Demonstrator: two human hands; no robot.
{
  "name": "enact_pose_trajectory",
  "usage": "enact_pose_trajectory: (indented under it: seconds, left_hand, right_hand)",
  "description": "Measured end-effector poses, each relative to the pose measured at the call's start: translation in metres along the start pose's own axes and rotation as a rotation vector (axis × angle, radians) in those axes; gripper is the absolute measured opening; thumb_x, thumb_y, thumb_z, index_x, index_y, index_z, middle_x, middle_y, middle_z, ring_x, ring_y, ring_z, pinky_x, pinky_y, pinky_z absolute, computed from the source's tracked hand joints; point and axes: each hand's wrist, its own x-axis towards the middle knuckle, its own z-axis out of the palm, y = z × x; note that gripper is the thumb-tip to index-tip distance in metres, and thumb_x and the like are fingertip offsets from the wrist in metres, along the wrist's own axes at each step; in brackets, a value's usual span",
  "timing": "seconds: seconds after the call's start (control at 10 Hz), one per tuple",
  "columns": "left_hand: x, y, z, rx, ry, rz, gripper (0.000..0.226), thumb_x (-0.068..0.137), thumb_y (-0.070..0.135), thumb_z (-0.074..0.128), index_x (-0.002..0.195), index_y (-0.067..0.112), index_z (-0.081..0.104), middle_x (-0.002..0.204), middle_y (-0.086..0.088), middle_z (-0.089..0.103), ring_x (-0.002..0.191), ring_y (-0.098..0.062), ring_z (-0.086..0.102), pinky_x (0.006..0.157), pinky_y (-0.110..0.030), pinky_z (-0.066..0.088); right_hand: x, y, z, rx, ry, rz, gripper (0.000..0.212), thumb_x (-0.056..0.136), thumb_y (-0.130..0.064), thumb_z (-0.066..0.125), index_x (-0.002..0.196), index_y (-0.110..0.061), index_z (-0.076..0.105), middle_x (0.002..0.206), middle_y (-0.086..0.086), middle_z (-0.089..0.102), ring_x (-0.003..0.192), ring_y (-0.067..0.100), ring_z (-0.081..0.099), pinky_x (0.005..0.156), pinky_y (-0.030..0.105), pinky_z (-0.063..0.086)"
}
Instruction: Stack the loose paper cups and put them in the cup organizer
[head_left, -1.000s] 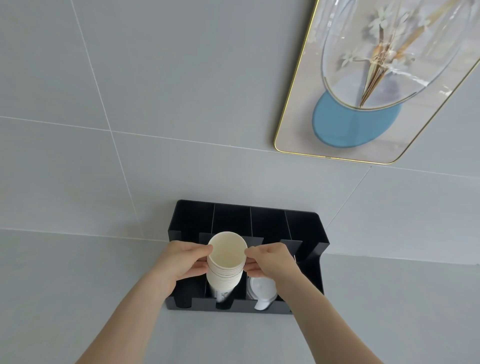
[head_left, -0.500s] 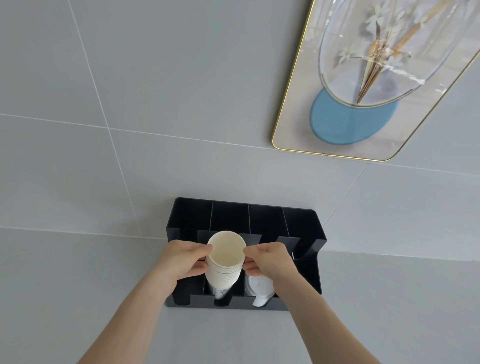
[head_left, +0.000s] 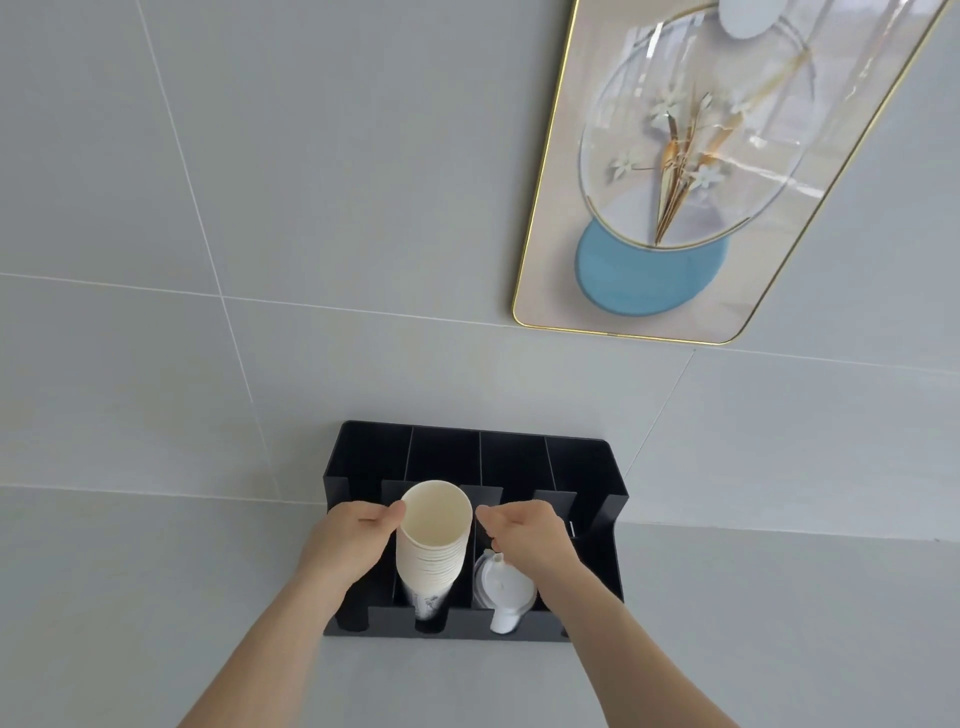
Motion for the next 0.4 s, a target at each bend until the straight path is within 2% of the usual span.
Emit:
enact_pose_trajectory:
  seconds: [0.1,0.2,0.3,0.4]
  left_hand:
    - [-0.012,0.002,0.001,0.218,0.069,0.069,0.054,0.098,0.058,0.048,0.084,0.009,0.067,0.094,-0.009,0.075,0.101,-0.030,0.069,0.073,-0.035,0.050]
    - [-0.026,0.007,0.001,0.301,0.096,0.084,0.071,0.092,0.069,0.049,0.140,0.017,0.057,0.142,-0.001,0.063,0.129,-0.024,0.060,0.100,-0.038,0.049]
    - [-0.040,0.019,0.006,0.400,0.137,0.139,0.089,0.088,0.076,0.048,0.155,0.018,0.039,0.156,-0.003,0.049,0.139,-0.024,0.051,0.106,-0.042,0.047]
    - [-0.053,0.036,0.020,0.512,0.216,0.210,0.094,0.085,0.081,0.046,0.157,0.020,0.036,0.157,-0.001,0.045,0.142,-0.023,0.046,0.106,-0.042,0.047]
  right_hand:
    - [-0.007,0.012,-0.017,-0.204,0.023,-0.061,0.051,0.092,-0.039,0.062,0.056,-0.013,0.037,0.058,0.000,0.037,0.056,0.016,0.035,0.056,0.025,0.033]
    - [-0.019,0.026,-0.042,-0.333,0.003,-0.103,0.024,0.095,-0.048,0.062,0.076,-0.033,0.058,0.076,-0.006,0.060,0.067,0.010,0.056,0.065,0.021,0.040]
    - [-0.026,0.046,-0.072,-0.437,-0.009,-0.096,0.067,0.096,-0.055,0.059,0.148,-0.015,0.050,0.140,0.003,0.063,0.126,0.024,0.060,0.097,0.032,0.049]
    - [-0.035,0.061,-0.104,-0.497,0.031,-0.118,0.071,0.096,-0.057,0.056,0.149,-0.012,0.046,0.149,0.005,0.056,0.134,0.026,0.054,0.109,0.037,0.046]
